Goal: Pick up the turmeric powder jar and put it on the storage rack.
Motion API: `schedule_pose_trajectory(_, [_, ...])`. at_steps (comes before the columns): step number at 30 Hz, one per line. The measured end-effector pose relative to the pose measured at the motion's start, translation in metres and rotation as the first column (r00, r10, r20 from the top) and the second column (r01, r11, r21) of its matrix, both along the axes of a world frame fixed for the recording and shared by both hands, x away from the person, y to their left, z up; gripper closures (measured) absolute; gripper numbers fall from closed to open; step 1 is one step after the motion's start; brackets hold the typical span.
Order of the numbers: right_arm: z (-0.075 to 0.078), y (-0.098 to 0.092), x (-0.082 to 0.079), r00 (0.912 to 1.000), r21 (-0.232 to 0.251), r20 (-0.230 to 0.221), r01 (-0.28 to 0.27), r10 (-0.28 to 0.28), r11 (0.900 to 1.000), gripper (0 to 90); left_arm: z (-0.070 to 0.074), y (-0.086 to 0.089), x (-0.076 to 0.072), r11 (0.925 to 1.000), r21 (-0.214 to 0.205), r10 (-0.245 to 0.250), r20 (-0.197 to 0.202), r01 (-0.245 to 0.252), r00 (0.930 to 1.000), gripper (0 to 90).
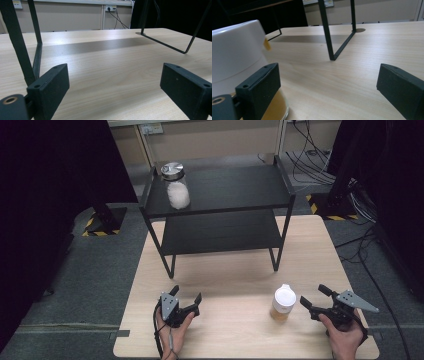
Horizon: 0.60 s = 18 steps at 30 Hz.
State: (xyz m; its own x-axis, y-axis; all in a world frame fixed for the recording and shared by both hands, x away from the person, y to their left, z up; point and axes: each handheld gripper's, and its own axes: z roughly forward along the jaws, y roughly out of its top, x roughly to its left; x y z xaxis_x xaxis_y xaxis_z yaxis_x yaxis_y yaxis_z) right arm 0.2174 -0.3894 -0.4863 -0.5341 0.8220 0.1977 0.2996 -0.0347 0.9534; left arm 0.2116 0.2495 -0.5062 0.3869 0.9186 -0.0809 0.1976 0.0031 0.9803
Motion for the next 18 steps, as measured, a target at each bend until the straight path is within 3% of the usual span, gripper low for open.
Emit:
schedule_pose_trajectory(8, [0.000, 0.000, -0.015, 0.9978, -0.016, 0.005, -0.065, 0.065, 0.9977, 5.6, 0.000, 0.000, 0.001, 1.0000, 0.003, -0.004, -0.001, 0.004, 1.0000, 8.0])
schedule_pose_trajectory(18, [0.000, 0.013, -0.022, 0.9880, -0.037, 0.014, -0.153, 0.154, 0.9875, 5.5, 0.000, -0.001, 0.000, 1.0000, 0.005, -0.005, 0.003, 0.005, 1.0000, 8.0])
